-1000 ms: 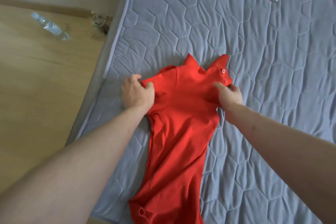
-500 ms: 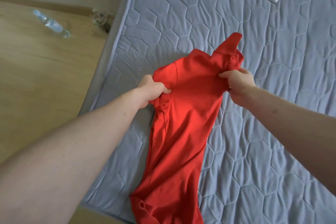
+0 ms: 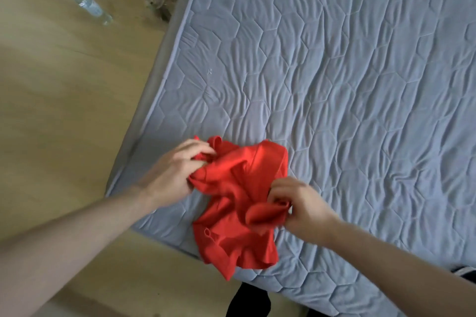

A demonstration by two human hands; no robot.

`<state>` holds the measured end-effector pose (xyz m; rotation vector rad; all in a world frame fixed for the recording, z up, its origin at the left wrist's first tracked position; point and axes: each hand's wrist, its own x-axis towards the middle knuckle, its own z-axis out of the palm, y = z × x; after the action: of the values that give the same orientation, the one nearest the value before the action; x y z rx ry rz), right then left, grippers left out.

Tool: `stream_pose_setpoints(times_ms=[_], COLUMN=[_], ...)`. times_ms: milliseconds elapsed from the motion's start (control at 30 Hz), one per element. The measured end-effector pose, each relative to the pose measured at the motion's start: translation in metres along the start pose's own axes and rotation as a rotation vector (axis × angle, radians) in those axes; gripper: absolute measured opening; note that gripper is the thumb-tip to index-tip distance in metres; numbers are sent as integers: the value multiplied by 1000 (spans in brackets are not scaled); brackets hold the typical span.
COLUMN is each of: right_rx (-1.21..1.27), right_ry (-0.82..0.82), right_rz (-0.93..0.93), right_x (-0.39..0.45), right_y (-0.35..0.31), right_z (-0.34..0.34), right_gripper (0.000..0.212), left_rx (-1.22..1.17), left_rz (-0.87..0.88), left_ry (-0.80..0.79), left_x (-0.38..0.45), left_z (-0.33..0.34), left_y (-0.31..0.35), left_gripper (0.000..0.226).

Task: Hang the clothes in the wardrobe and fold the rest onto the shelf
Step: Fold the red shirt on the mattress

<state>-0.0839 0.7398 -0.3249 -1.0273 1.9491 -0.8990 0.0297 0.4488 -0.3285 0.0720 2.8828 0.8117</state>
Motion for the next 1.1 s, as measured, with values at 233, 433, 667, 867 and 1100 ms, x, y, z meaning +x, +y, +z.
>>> stream_pose_setpoints(times_ms=[233,433,667,867,1100], right_rx=[-422,-547,-422,-164,167], right_ry=[-388,-453,-345,-260,377], right_rz=[-73,202,263,211,630], right_x=[-48,-69,-81,-92,-112], right_y=[5,21,10,6,16], right_z=[74,103,122,132,122], right_gripper=[29,54,72,52,37], left_rx=[302,280,82,-27,197], left_rz=[17,-457,-496,-408,-43], left_ry=[-409,-477,-174,-156,-364], left_x=[-85,-123,-86,-63,-122], left_z=[44,97,105,105,96], left_y=[32,60,98,97,78], left_gripper=[49,62,88,45,19])
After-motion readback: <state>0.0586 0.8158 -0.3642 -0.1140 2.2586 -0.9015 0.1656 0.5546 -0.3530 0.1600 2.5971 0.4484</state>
